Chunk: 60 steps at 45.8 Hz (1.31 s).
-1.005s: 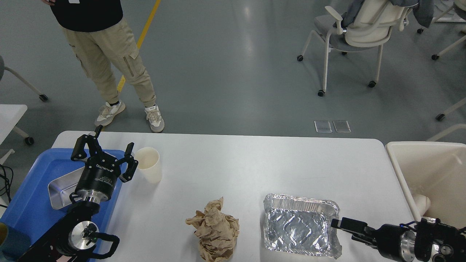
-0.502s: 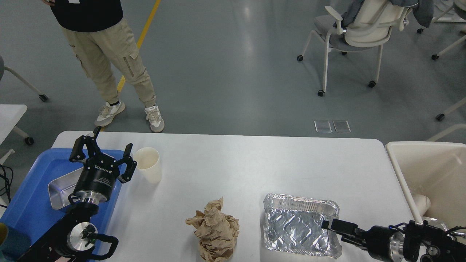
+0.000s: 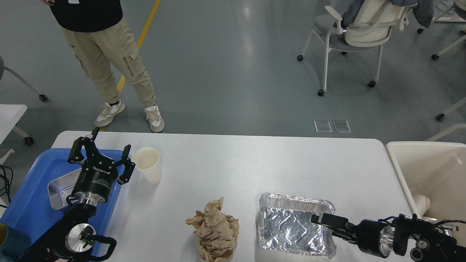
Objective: Tidy desktop
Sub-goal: 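Reach the right gripper to the near edge of the foil tray, then grip the foil tray rim with the right gripper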
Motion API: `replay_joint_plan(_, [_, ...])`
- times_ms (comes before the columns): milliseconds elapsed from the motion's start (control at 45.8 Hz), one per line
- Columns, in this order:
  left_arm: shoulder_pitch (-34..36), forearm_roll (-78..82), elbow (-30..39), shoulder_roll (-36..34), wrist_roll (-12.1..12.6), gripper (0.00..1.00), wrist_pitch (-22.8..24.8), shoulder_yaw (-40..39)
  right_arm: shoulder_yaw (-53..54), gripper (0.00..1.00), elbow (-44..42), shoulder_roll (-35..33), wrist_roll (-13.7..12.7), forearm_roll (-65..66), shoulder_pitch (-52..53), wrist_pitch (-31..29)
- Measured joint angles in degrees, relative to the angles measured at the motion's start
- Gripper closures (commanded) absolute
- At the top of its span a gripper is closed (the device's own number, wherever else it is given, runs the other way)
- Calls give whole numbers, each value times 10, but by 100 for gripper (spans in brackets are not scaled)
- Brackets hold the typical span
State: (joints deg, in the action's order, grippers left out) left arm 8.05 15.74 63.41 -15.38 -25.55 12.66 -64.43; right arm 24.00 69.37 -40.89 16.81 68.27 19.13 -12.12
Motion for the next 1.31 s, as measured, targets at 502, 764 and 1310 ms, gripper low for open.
replay_joint_plan(502, [-8,0,0,0,-3,3,4,-1,-56,0,-43,39,2,0,32,-7])
replay_joint_plan(764, [-16,0,0,0,-4,3,9,-3,-56,0,-49,48,2,0,36,-6])
replay_joint_plan(1310, [-20,1,0,0,-4,3,9,-4,-97,45,-109,91,3,16,63,-3])
